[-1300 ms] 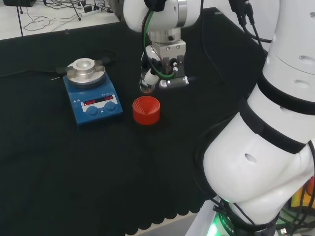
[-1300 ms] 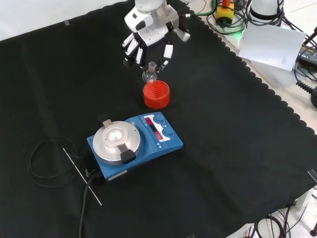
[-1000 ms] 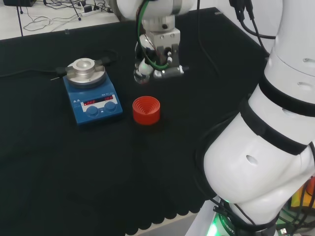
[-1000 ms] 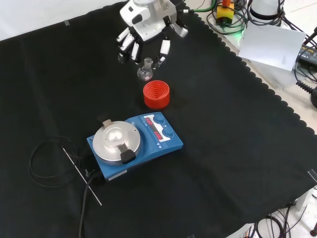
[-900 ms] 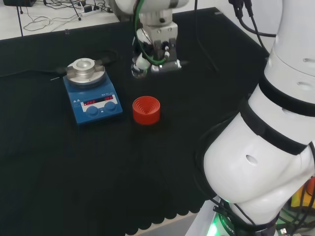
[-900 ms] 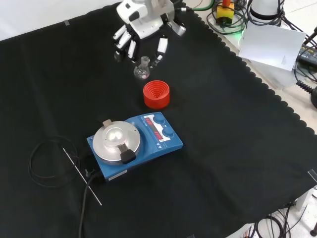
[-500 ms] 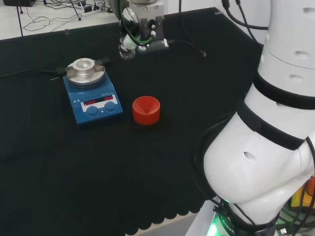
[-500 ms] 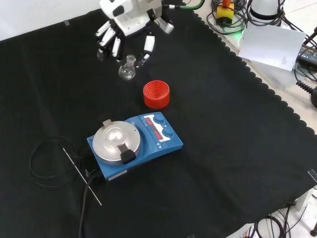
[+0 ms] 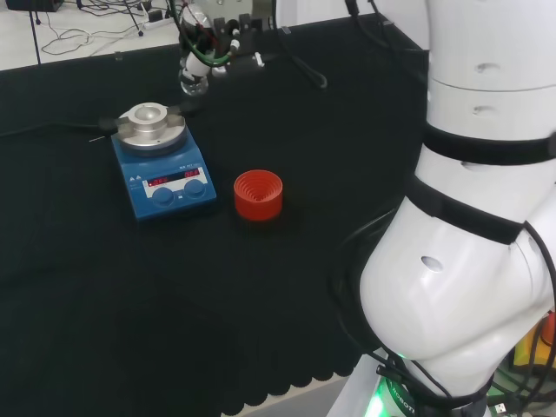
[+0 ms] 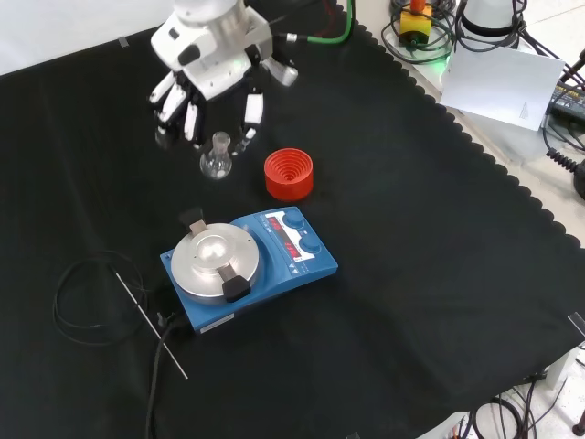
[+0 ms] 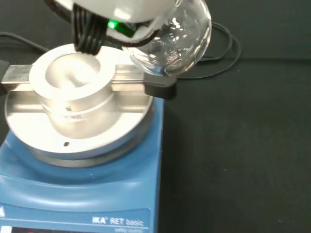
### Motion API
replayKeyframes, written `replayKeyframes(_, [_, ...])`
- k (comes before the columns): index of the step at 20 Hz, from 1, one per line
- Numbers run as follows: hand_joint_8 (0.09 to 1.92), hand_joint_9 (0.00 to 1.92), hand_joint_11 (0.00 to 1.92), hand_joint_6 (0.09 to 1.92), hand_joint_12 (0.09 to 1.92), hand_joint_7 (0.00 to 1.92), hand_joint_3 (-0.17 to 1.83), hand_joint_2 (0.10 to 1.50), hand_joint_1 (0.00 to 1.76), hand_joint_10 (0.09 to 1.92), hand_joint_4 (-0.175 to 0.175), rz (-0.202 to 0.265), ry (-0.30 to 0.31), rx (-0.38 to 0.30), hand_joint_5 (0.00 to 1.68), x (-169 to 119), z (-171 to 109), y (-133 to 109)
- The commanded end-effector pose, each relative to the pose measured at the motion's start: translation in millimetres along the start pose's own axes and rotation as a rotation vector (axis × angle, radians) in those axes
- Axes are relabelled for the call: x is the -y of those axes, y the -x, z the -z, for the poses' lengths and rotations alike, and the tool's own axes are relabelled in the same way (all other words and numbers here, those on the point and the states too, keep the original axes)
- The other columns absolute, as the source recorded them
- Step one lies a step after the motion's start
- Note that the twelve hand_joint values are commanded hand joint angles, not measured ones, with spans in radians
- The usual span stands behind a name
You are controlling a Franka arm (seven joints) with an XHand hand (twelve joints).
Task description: Place the round-bottom flask on the heater.
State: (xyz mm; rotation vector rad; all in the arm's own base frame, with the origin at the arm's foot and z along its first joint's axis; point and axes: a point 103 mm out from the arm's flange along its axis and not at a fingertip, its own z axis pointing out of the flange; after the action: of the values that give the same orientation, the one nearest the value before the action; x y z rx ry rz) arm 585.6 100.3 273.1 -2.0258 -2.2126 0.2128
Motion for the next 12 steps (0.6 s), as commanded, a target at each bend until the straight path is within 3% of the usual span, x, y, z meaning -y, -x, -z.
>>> replayKeyframes(1, [0.67,0.61,0.28,1.05,1.37,0.34,0.79,0.68,1.07,0.6,0.175,0.09,-0.06,0.016,1.09,-22.7,-9.7,-39.3])
replayKeyframes(12, [0.67,0.61,0.28,1.05,1.37,0.34,0.8,0.67,1.07,0.61,0.175,0.141,-0.086,0.032,1.1,-41.7,-24.5,-62.9])
